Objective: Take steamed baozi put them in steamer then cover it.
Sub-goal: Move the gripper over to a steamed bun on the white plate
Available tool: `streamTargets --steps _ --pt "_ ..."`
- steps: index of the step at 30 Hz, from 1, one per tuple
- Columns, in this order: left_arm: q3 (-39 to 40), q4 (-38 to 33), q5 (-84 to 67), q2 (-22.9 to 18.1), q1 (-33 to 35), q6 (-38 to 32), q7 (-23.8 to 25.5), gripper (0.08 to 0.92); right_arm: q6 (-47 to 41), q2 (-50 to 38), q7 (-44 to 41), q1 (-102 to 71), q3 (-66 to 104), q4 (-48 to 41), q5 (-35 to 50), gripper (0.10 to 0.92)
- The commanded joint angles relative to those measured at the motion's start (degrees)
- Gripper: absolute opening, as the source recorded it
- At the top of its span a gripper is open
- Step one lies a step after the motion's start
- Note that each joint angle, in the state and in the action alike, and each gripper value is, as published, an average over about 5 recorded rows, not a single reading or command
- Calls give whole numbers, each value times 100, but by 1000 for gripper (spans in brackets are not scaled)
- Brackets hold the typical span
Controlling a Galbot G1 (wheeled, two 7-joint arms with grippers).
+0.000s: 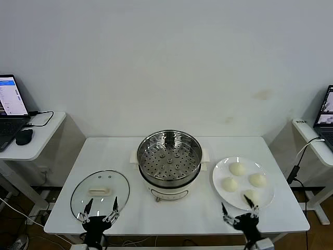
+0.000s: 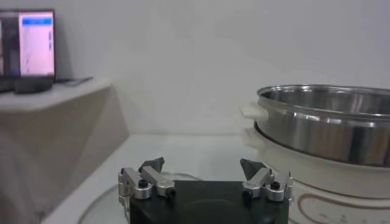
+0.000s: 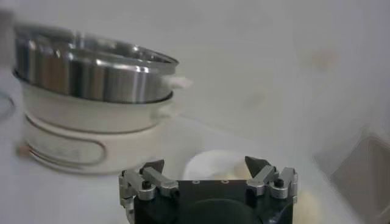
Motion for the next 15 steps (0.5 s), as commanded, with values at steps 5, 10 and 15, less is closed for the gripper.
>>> streamTargets --steps 5,10,15 --pt "-197 -133 774 76 -44 319 123 823 -501 -1795 -1137 1357 404 -630 -1431 823" --pt "-243 -109 807 31 -43 309 76 823 -414 -2825 -2139 2752 -453 -1595 -1487 823" --pt "-308 -167 781 75 -11 306 38 823 -314 -3319 -3059 4535 -2074 -2690 -1258 823"
